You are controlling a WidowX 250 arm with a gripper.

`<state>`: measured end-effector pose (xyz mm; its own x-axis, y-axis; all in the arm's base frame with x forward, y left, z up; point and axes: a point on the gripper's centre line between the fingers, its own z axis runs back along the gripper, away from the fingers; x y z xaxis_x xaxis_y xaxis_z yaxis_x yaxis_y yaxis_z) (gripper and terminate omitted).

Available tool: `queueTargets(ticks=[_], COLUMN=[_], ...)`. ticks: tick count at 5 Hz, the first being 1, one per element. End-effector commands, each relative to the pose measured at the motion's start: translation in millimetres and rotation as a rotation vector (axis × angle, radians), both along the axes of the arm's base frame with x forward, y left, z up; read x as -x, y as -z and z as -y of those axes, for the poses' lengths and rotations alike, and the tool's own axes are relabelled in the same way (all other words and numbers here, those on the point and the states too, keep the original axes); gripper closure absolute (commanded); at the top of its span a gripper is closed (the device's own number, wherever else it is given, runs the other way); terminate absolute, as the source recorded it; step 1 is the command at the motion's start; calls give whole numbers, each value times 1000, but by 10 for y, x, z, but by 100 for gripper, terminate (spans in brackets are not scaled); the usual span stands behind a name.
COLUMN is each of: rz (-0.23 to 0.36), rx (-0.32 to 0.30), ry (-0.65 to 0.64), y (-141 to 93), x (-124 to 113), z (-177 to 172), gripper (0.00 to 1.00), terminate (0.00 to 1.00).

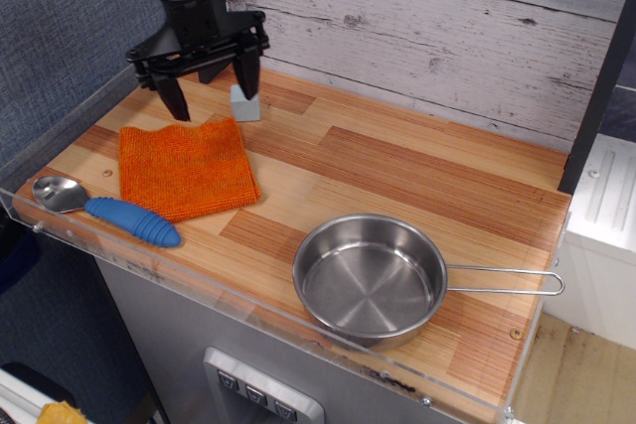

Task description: Place the cup over the cloth.

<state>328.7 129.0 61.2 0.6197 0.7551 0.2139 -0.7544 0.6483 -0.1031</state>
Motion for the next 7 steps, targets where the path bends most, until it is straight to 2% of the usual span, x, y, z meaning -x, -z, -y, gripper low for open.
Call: queueTargets(ticks=[1,3,6,7], rz=[58,72,17,0], rx=[-94,-131,-130,-138], ry=[71,140,120,113], y=[-137,-107,113,210], x=[-308,-598,-575,-537], z=[-230,-67,-144,-177], gripper=[0,0,0,100], terminate=[0,0,0,0])
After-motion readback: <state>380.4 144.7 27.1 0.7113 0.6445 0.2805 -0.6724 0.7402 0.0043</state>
